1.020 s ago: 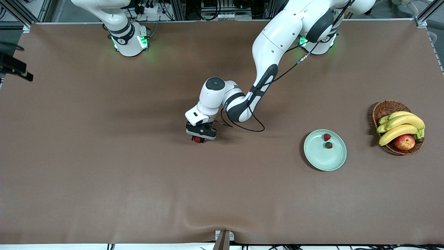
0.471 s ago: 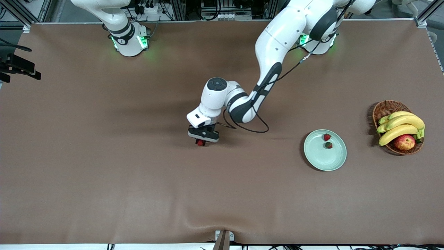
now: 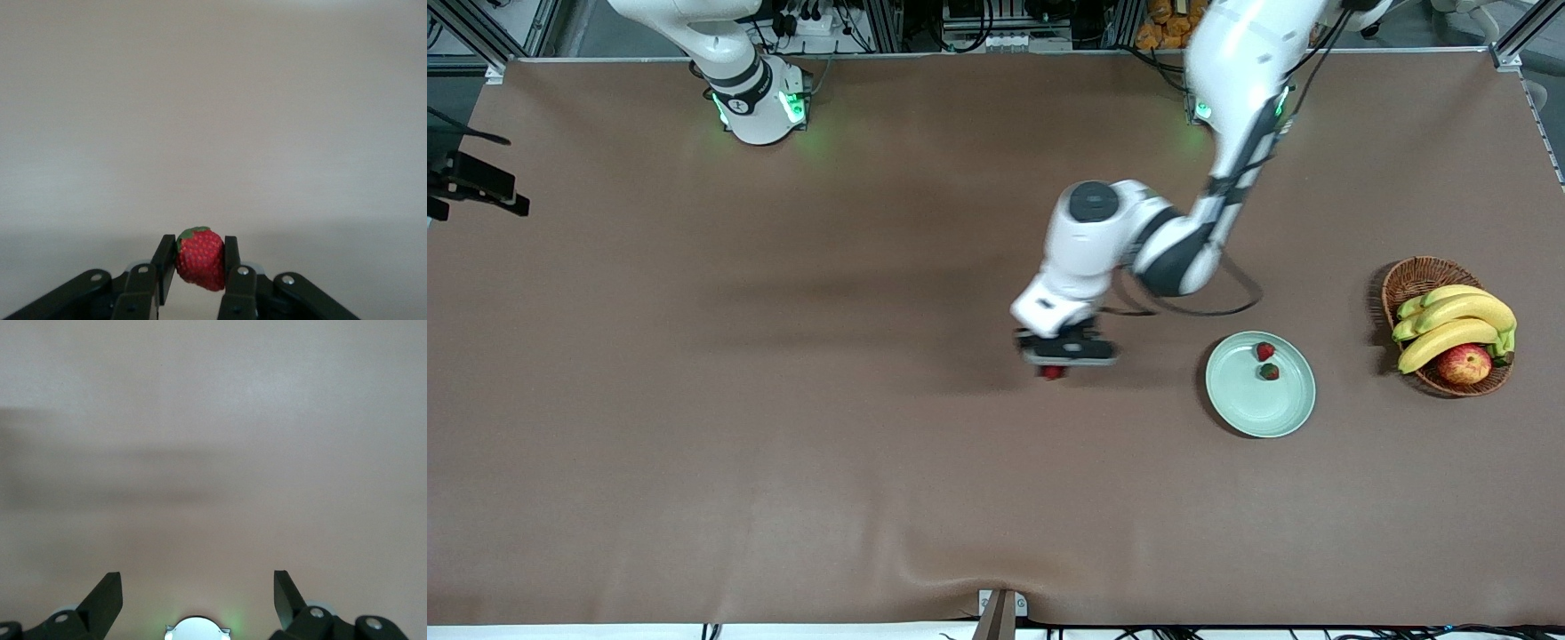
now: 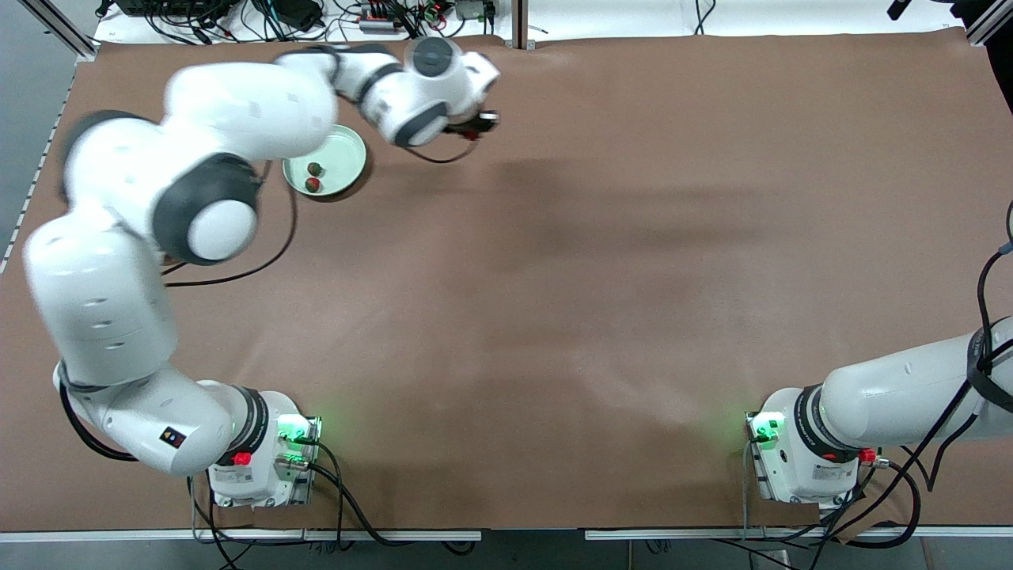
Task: Collect all strawberries into plate
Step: 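Carry the strawberry over the green plate with the left gripper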
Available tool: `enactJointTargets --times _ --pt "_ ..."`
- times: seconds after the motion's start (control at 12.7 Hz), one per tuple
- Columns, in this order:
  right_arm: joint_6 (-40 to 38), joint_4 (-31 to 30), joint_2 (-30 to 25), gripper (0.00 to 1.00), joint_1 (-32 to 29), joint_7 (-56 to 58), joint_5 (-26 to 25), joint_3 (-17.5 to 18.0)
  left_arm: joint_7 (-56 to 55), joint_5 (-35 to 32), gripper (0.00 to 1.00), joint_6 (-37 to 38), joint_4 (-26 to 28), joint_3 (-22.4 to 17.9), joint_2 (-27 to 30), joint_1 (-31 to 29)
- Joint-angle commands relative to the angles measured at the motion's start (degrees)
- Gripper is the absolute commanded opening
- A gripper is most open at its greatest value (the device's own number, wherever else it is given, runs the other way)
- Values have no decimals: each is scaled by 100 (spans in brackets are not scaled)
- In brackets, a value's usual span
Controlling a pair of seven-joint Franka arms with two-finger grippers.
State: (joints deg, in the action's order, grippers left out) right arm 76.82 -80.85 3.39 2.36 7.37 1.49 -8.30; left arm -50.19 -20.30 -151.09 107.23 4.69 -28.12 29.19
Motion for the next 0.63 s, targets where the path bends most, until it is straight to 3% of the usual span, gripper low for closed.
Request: enactJointTargets --times 0.0,0.16,0.39,0.47,0.55 --pt "35 -63 -22 100 115 -157 -122 -40 709 -123 0 253 1080 41 676 -832" --pt "35 -54 -14 100 115 -157 -122 -40 1543 -123 0 762 1063 41 615 -1387" --pt "44 -54 -5 100 124 -157 -105 -40 2433 -123 4 888 1037 41 378 -2091" --pt "87 -54 4 100 124 -157 -61 -40 2653 -132 10 879 1010 41 238 -2310" --pt "105 -54 48 100 133 -166 -52 -40 2733 -132 29 879 967 50 158 -2391"
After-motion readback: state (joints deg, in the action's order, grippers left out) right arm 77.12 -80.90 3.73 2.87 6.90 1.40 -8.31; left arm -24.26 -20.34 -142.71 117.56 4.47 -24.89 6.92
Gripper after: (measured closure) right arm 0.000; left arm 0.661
